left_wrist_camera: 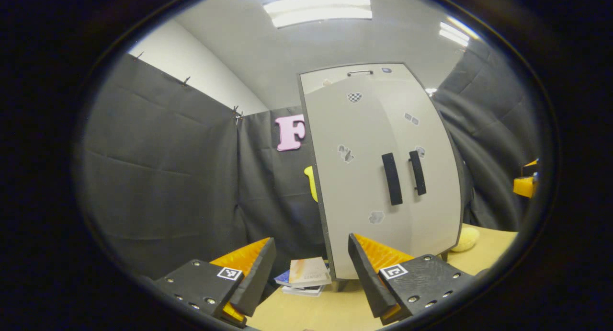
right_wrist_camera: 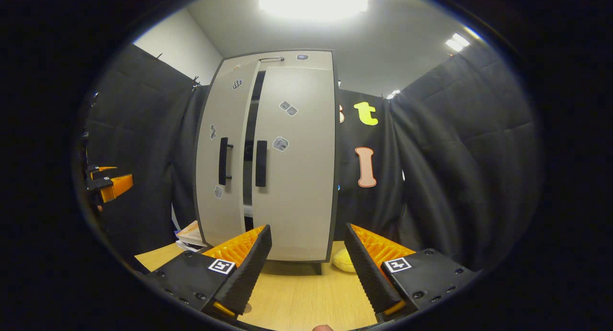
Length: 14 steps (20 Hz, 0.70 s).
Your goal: Grasp the bottle in the cabinet with the left hand and place it on the coaster, then close the right door with the right hand and the left door with the left hand.
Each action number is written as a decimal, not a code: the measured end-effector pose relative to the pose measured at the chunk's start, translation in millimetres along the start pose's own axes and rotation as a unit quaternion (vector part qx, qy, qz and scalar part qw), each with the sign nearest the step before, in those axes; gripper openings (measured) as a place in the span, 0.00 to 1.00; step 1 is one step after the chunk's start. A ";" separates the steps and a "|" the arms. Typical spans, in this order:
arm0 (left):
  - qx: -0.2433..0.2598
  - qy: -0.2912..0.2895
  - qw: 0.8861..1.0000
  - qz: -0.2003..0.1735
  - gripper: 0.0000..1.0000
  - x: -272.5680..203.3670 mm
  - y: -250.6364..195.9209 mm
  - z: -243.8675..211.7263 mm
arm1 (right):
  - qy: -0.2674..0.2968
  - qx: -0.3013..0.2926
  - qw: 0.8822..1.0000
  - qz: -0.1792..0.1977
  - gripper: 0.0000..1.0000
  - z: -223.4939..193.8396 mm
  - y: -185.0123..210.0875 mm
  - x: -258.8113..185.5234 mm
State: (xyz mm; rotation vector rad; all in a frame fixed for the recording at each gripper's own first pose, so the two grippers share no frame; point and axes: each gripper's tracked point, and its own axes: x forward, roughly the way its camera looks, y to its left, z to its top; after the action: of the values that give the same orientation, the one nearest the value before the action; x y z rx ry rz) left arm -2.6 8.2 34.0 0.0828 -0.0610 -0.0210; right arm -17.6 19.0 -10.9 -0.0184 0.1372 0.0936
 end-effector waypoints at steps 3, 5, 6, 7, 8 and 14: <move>0.001 0.003 1.000 0.002 0.88 -5.5 3.7 -4.9 | -0.010 0.005 1.000 0.000 0.92 9.1 1.1 -5.5; 0.000 0.003 1.000 0.004 0.88 -7.9 7.2 -5.2 | -0.016 0.011 1.000 -0.004 0.97 14.5 -1.5 -6.4; 0.000 0.002 1.000 0.005 0.88 -10.0 9.3 -5.3 | -0.018 0.016 1.000 -0.006 0.97 17.7 -3.9 -6.8; 0.000 0.001 1.000 0.005 0.88 -9.8 10.6 -5.0 | -0.022 0.022 0.999 -0.008 1.00 22.3 -5.6 -5.5; -0.001 0.000 1.000 0.006 0.88 -10.0 12.1 -5.1 | -0.026 0.029 0.999 -0.010 0.97 26.8 -7.9 -3.1; -0.004 0.004 1.000 0.007 0.88 -10.2 16.2 -5.5 | -0.036 0.052 0.998 -0.023 0.97 37.5 -19.8 3.9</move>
State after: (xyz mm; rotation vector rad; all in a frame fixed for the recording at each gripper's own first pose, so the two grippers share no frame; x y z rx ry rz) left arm -12.2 25.1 29.3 0.0746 -0.0542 -0.0073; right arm -6.8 0.5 26.0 0.0856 0.0686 0.0417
